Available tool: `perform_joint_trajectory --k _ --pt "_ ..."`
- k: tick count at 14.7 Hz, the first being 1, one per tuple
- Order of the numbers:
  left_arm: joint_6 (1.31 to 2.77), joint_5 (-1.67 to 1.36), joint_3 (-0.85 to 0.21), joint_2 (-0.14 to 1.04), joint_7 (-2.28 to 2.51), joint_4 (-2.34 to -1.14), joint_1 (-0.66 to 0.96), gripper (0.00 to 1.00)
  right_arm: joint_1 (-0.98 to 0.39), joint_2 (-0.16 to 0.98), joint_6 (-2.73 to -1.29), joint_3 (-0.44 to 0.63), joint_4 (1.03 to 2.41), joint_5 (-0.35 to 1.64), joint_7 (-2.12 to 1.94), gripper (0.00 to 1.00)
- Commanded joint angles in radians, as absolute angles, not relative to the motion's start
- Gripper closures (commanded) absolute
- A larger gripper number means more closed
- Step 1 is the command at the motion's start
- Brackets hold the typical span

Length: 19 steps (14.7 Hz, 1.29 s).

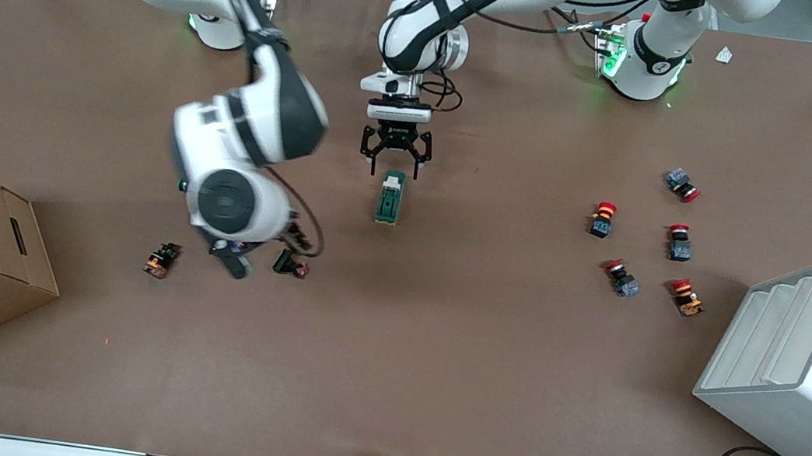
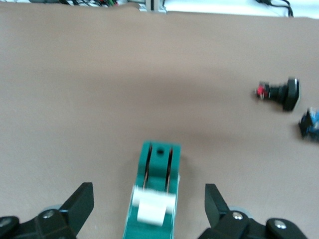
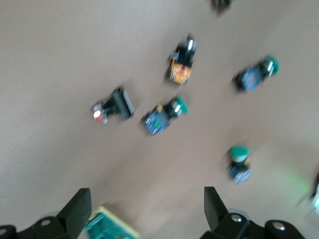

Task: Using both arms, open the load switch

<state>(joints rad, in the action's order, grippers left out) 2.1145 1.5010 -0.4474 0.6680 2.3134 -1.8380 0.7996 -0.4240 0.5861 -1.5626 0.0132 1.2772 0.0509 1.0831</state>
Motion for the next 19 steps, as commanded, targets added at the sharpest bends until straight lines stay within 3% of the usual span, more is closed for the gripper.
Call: perform_joint_trajectory --k 1,5,10,19 --pt "2.109 1.331 -0.446 0.585 2.153 -1.787 0.764 0.01 -0.303 0.396 -1.594 -0.006 1.486 0.017 0.765 0.00" --pt "2.109 1.071 -0.446 0.523 1.913 -1.648 0.666 0.01 -0.116 0.266 -1.589 -0.006 1.575 -0.024 0.313 0.00" --pt "2.047 0.723 -0.448 0.434 1.573 -1.501 0.461 0.00 0.043 0.198 -1.572 -0.006 1.569 -0.040 0.042 0.00" --pt "1.815 0.333 -0.448 0.262 0.877 -1.437 0.102 0.00 0.060 0.193 -1.434 -0.009 1.359 -0.040 0.026 0.00"
